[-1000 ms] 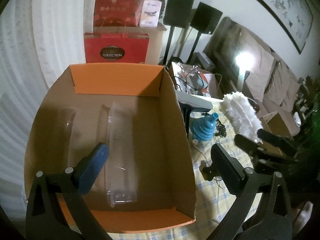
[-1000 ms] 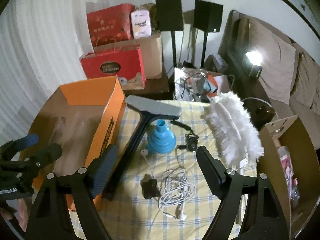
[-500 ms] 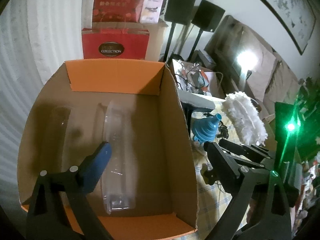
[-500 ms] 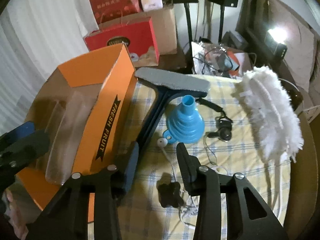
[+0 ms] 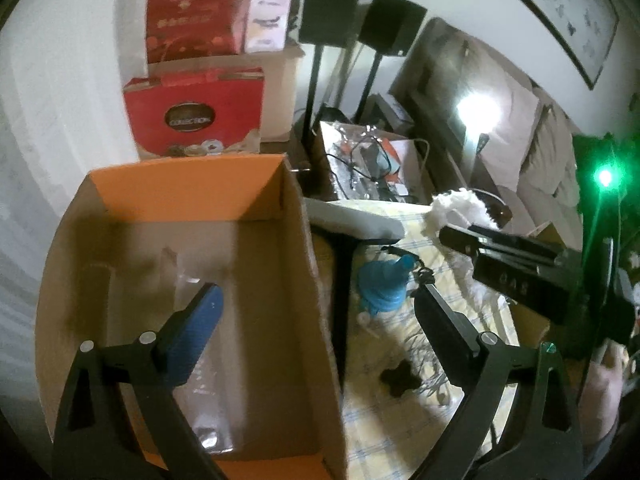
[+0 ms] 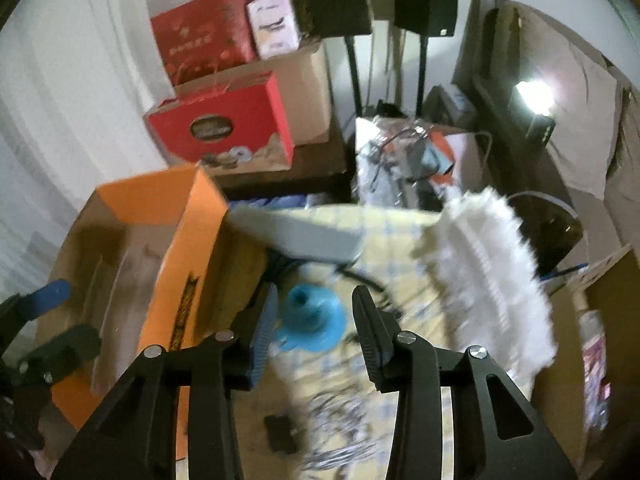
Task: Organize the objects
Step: 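Move the left tool toward the blue funnel beside the squeegee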
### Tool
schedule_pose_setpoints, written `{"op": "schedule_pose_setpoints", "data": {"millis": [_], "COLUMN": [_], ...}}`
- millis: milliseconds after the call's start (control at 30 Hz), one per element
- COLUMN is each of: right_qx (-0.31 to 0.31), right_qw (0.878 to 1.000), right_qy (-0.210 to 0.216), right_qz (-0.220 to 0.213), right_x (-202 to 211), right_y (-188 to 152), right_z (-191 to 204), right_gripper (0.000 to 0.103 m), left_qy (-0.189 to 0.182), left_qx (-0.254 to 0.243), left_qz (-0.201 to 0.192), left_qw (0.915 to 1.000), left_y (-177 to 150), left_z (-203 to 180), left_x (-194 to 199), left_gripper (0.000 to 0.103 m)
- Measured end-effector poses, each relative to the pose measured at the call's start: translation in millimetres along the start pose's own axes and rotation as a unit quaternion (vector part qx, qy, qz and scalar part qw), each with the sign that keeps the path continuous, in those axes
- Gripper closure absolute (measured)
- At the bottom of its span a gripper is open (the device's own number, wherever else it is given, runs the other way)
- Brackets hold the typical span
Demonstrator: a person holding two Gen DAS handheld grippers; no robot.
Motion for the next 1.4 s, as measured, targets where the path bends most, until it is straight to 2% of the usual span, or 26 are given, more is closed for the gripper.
{"op": "schedule_pose_setpoints", "data": {"millis": [100,300,433,500,567,600,733,800,900,967,1100,1267,1400], "right_qx": [-0.002,-0.022,-0.021,-0.026,-0.031,-0.032,-0.029,-0.019,-0.004,0.007,0.046,0.119,0.141], "right_qw": [1.000,0.999,0.998,0.997,0.996,0.995,0.994,0.994,0.993,0.991,0.987,0.978,0.970], "right_qy": [-0.005,0.007,0.008,0.015,0.025,0.029,0.041,0.037,0.042,0.054,0.066,0.043,0.068], "right_qz": [0.008,0.043,0.065,0.073,0.081,0.084,0.098,0.105,0.114,0.121,0.138,0.164,0.188], "right_x": [-5.1,-32.7,-51.8,-59.1,-64.5,-67.2,-76.9,-80.1,-83.3,-84.7,-87.0,-98.7,-111.5], "right_y": [15.1,25.8,27.2,27.6,29.3,30.8,35.7,37.3,39.8,41.5,44.5,40.4,34.3], "right_z": [-11.8,-37.7,-50.4,-55.6,-57.8,-58.3,-58.4,-58.9,-58.4,-56.6,-48.6,-39.7,-35.6], "right_gripper": [0.056,0.054,0.053,0.053,0.053,0.053,0.053,0.053,0.053,0.053,0.053,0.053,0.053], "left_qy": [-0.011,-0.015,0.003,0.011,0.015,0.018,0.029,0.039,0.041,0.033,0.057,0.077,0.080], "left_qx": [-0.003,0.004,-0.012,-0.024,-0.037,-0.042,-0.060,-0.079,-0.106,-0.105,-0.118,-0.144,-0.150], "left_qz": [0.021,0.051,0.058,0.065,0.081,0.093,0.117,0.130,0.155,0.184,0.198,0.208,0.210], "left_qw": [0.9997,0.9986,0.9982,0.9975,0.9959,0.9946,0.9909,0.9877,0.9813,0.9768,0.9714,0.9646,0.9629], "left_y": [11.7,30.7,35.8,37.1,35.5,34.6,29.5,26.1,21.1,19.0,20.4,15.4,11.0], "left_z": [-15.7,-34.4,-43.9,-49.0,-52.5,-53.0,-57.2,-63.2,-74.4,-78.4,-82.6,-95.7,-100.7], "left_x": [-11.9,-36.2,-48.8,-57.0,-65.6,-71.6,-84.8,-89.6,-95.0,-101.0,-109.4,-116.5,-118.7], "left_gripper": [0.007,0.007,0.007,0.012,0.028,0.031,0.034,0.034,0.042,0.049,0.049,0.050,0.051]}}
Point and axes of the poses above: each gripper's, at about its wrist camera, not at the fingertips, and x roughly against the way its jaws point, z to its left, y to its top, the point moved 4 cm from there along -x, roughly the way its jaws point, and after that the axes turned 9 degrees about y, right-handed, at the moved point
